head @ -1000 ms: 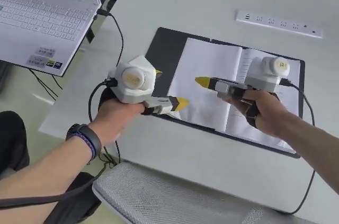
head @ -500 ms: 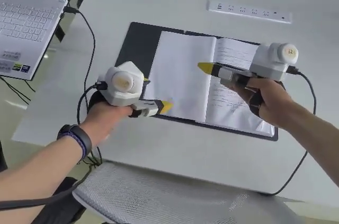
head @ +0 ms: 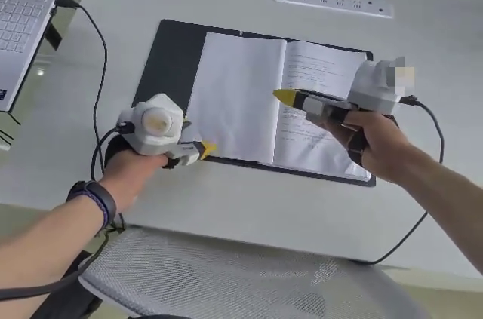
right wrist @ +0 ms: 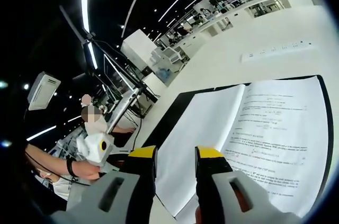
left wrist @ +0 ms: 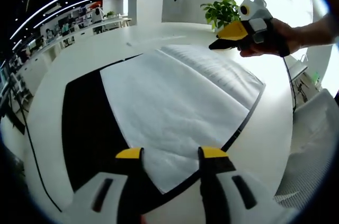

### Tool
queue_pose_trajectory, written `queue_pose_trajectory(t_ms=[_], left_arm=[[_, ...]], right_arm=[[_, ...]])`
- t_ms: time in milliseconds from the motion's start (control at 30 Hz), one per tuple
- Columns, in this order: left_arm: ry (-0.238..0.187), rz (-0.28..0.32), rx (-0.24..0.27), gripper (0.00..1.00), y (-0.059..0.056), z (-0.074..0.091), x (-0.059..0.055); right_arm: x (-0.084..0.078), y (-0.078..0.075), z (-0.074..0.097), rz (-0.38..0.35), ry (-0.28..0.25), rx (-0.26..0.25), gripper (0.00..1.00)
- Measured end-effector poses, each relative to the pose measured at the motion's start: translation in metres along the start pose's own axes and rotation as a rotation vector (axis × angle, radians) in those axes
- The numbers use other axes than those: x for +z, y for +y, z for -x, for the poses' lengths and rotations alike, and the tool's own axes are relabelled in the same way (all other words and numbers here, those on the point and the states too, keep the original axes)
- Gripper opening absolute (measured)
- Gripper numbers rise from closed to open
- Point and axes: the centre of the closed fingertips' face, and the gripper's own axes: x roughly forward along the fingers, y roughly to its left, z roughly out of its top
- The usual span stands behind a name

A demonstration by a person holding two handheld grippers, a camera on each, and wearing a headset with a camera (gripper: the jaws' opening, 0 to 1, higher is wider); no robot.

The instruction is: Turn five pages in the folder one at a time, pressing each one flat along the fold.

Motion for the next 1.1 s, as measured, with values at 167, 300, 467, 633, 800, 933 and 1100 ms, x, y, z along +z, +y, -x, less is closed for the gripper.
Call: queue_pose_trajectory(t_ms=[167,300,467,633,800,933,1100], left_arm=[[-0.010,-0.024,0.003,0.42,-0.003,0.001,0.000],[-0.005,-0.031,-0.007,0.44,-0.004,0.002,0.000],[-0.010,-0.019,-0.005,0.44,-0.004,0.002,0.001],[-0.008,-0.011,-0.012,0.45,-0.006,0.002,0.001],[-0.011,0.004,-0.007,0.44,-0.004,0.001,0.002],[-0.009,0.006,-0.009,0.44,-0.003,0.001,0.002],[-0.009,0.015,-0.009,0.44,-0.004,0.003,0.003]], right_arm=[[-0.001,-0.003,-0.002,0.000,0.007,0.004,0.26],[0.000,-0.005,-0.006,0.001,0.013,0.010,0.25],[0.004,-0.007,-0.015,0.018,0.035,0.024,0.23],[0.007,-0.018,-0.026,0.018,0.064,0.033,0.21],[0.003,-0.029,-0.038,0.006,0.088,0.041,0.18],[-0.008,-0.036,-0.042,-0.023,0.113,0.039,0.15],[-0.019,-0.038,-0.046,-0.048,0.124,0.044,0.11]])
